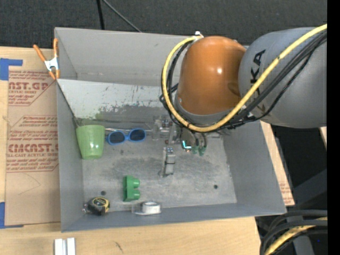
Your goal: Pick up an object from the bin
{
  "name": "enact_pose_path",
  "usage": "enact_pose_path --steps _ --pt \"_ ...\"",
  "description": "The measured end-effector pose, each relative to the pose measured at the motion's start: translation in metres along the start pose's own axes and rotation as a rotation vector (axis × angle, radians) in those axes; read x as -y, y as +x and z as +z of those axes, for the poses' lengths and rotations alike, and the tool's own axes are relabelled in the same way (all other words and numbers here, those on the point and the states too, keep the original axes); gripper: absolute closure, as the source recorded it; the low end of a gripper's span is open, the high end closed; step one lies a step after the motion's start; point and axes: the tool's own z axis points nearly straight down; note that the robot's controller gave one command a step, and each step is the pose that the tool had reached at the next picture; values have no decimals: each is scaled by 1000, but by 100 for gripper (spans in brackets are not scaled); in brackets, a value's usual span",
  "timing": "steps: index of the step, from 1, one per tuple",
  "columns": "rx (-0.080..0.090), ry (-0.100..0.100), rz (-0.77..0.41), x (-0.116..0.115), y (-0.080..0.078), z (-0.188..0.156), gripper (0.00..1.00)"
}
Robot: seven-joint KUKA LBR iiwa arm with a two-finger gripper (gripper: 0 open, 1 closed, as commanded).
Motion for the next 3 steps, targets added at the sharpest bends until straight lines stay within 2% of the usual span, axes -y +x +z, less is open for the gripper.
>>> enact_pose_path --steps 1,2,3 --pt "1 1 -562 -33 47 118 0" --pt "6 5 -888 -39 34 154 0" --pt "35 2 -887 -44 28 149 100"
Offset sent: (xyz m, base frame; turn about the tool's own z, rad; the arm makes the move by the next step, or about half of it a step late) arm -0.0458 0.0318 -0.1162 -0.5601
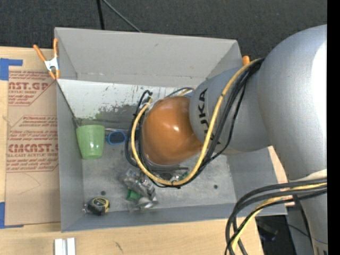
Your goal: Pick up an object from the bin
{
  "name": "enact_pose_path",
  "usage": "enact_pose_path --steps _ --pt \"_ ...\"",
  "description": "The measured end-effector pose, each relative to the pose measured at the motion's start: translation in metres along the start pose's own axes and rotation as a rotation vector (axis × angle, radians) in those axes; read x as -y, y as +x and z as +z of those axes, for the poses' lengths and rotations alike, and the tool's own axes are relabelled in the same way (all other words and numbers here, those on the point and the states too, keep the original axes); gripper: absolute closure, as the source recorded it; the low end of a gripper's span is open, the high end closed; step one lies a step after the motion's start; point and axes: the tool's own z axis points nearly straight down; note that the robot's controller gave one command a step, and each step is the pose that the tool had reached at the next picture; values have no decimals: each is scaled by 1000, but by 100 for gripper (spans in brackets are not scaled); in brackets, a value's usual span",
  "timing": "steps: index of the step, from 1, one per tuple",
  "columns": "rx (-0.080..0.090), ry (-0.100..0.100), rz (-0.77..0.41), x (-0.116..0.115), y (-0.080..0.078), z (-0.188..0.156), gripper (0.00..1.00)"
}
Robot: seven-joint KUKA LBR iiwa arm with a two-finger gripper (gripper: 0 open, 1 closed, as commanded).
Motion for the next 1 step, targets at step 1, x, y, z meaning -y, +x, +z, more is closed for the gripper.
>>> enact_pose_path --steps 1 --pt "-10 -4 0 -1 5 5 0"
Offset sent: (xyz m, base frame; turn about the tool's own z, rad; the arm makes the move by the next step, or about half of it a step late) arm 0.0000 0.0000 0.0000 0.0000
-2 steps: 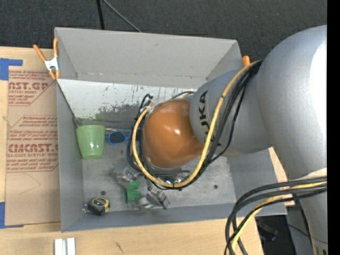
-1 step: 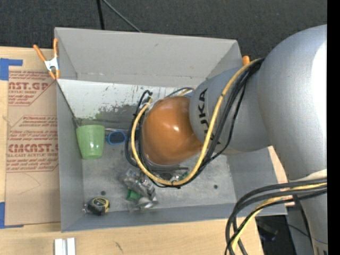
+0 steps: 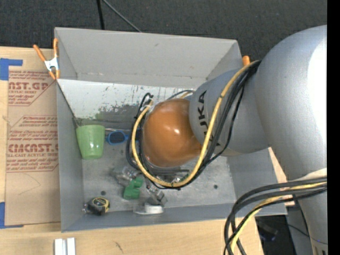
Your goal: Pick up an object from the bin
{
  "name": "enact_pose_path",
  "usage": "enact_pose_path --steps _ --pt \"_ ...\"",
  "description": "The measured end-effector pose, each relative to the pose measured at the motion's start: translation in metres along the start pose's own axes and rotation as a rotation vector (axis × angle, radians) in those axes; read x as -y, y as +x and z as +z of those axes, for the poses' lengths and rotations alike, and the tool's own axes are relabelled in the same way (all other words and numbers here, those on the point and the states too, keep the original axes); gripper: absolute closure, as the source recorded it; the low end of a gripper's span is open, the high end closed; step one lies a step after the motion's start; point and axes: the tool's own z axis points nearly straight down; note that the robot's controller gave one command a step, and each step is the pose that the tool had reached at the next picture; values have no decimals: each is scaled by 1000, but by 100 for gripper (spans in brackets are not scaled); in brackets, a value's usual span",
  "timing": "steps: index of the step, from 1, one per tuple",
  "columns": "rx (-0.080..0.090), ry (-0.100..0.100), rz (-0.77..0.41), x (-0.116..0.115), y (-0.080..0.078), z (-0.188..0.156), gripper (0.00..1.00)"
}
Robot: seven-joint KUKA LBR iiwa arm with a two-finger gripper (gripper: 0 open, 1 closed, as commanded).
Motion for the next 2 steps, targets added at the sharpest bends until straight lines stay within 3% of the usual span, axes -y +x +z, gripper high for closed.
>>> enact_pose_path --steps 1,2 --pt "-15 -4 0 0 2 -2 100" --pt "-6 -4 -8 -26 -23 -135 100"
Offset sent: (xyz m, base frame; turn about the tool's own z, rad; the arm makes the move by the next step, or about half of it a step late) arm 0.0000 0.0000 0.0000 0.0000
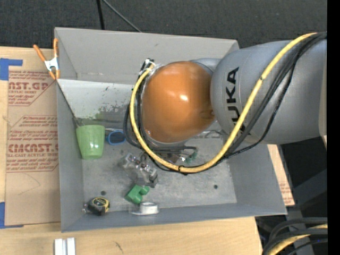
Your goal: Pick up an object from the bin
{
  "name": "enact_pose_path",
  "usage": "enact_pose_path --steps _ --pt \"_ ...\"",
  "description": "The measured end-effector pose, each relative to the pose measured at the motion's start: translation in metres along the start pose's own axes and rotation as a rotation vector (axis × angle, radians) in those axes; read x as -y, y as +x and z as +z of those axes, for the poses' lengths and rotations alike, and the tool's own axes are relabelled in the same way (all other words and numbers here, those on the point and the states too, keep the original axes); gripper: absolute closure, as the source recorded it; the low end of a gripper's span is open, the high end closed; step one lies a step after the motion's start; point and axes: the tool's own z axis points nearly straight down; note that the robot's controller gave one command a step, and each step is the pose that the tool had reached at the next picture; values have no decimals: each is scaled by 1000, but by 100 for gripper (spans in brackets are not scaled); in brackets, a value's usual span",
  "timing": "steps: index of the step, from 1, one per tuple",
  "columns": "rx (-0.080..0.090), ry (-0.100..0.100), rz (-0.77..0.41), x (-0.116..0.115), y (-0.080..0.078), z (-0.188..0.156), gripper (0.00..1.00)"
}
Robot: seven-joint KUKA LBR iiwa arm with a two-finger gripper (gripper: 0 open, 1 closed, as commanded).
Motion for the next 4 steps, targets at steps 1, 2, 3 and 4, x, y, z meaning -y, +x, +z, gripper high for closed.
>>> enact_pose_path --steps 1,2,3,4 --pt "-7 -5 1 0 2 5 0" --pt "-6 0 83 36 20 145 0" --pt "-8 -5 83 34 20 143 100" --pt "-2 1 63 34 22 -11 100"
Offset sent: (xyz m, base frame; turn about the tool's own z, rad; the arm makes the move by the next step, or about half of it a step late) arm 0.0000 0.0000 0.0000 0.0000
